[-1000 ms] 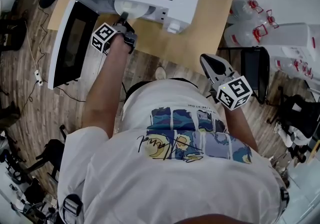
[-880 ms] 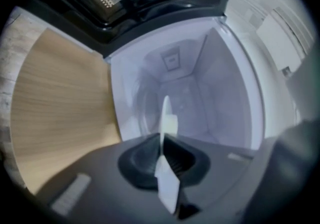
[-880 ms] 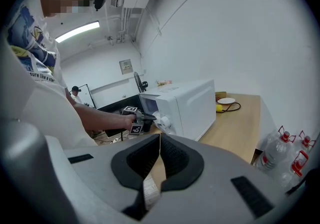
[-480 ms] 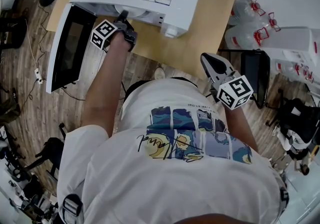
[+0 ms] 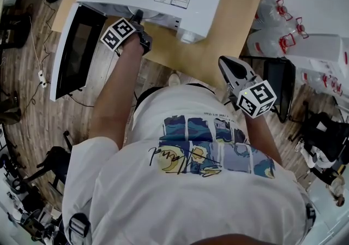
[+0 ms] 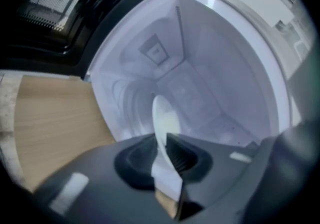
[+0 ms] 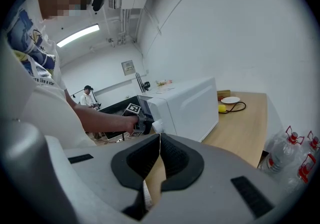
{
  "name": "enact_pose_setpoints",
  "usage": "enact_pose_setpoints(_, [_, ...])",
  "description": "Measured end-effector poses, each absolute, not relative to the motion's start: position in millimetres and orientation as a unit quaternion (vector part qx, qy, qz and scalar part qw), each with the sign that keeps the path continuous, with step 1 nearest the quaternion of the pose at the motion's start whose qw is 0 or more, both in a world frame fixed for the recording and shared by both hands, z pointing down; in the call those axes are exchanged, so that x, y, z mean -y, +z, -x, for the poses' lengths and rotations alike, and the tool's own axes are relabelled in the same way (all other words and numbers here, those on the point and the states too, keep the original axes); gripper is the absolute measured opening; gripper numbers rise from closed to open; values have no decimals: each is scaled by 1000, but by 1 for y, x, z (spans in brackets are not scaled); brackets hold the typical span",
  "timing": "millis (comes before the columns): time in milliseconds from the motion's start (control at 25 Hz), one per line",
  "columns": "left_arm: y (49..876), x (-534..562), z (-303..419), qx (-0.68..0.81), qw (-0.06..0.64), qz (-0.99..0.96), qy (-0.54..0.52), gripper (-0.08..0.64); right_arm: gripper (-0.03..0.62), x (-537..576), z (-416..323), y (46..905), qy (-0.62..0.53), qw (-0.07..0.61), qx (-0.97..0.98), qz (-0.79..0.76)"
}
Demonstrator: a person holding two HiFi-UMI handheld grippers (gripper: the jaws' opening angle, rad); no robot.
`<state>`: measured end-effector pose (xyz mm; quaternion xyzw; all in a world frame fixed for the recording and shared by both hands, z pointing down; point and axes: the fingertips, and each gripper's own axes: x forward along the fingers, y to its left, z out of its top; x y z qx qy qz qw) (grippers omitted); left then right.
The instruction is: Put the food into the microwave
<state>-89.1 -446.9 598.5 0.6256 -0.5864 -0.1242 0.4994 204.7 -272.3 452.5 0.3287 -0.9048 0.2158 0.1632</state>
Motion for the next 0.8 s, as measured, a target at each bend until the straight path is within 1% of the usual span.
enact_pose_setpoints(360, [596,442,98,649,394,-650,19,115,11,276,-199,454,219,158,909,-317])
enact_pose_setpoints(640, [595,444,101,668,335,-656,103,163,11,277,-200,453,216,156,911,-316])
enact_pose_setpoints(800, [595,442,103,672,317,-656,128,181,11,275,-198,453,214,156,911,-316])
